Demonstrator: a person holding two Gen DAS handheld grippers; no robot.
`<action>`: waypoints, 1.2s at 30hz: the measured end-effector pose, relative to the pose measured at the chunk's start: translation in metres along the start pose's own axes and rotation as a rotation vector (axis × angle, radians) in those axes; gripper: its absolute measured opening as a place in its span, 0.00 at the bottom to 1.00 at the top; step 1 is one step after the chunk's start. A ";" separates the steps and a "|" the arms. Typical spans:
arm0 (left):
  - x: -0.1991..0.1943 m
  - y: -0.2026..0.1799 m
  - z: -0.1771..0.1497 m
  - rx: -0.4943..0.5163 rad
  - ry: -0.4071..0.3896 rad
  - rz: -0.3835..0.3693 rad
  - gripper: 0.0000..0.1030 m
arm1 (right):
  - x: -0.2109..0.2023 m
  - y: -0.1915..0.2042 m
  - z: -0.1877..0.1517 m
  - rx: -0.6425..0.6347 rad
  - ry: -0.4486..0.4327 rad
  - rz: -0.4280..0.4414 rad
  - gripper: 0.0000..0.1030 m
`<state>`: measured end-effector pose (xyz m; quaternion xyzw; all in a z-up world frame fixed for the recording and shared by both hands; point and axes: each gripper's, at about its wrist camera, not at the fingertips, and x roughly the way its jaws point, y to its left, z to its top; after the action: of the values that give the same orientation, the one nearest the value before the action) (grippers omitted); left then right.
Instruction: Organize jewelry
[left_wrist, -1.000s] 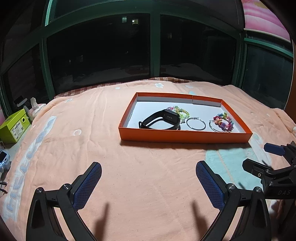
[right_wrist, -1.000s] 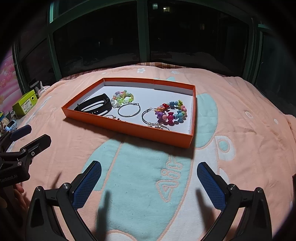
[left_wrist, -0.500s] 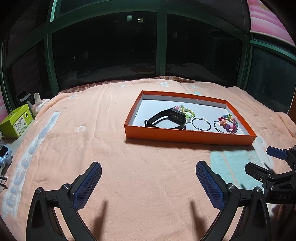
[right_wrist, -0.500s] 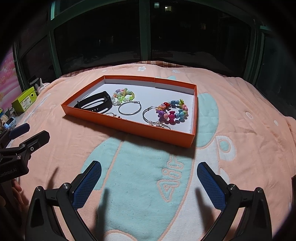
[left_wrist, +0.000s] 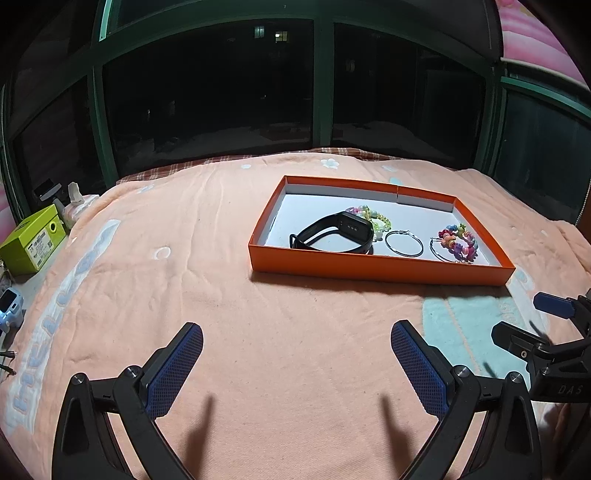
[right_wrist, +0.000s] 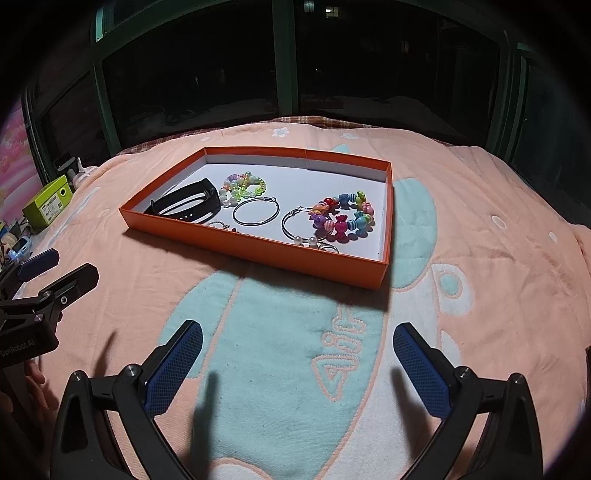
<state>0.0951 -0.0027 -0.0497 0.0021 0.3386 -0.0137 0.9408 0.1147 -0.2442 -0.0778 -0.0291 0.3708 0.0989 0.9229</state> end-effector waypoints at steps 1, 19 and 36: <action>0.000 0.000 0.000 -0.001 0.001 0.001 1.00 | 0.000 0.000 0.000 0.000 -0.001 0.000 1.00; 0.003 0.003 -0.001 -0.013 0.016 0.014 1.00 | 0.000 -0.003 0.000 0.010 -0.006 0.000 1.00; 0.003 -0.002 -0.001 0.016 0.013 0.010 1.00 | -0.001 -0.002 0.000 0.010 -0.006 0.000 1.00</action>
<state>0.0965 -0.0050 -0.0520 0.0113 0.3446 -0.0118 0.9386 0.1150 -0.2466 -0.0772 -0.0240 0.3685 0.0973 0.9242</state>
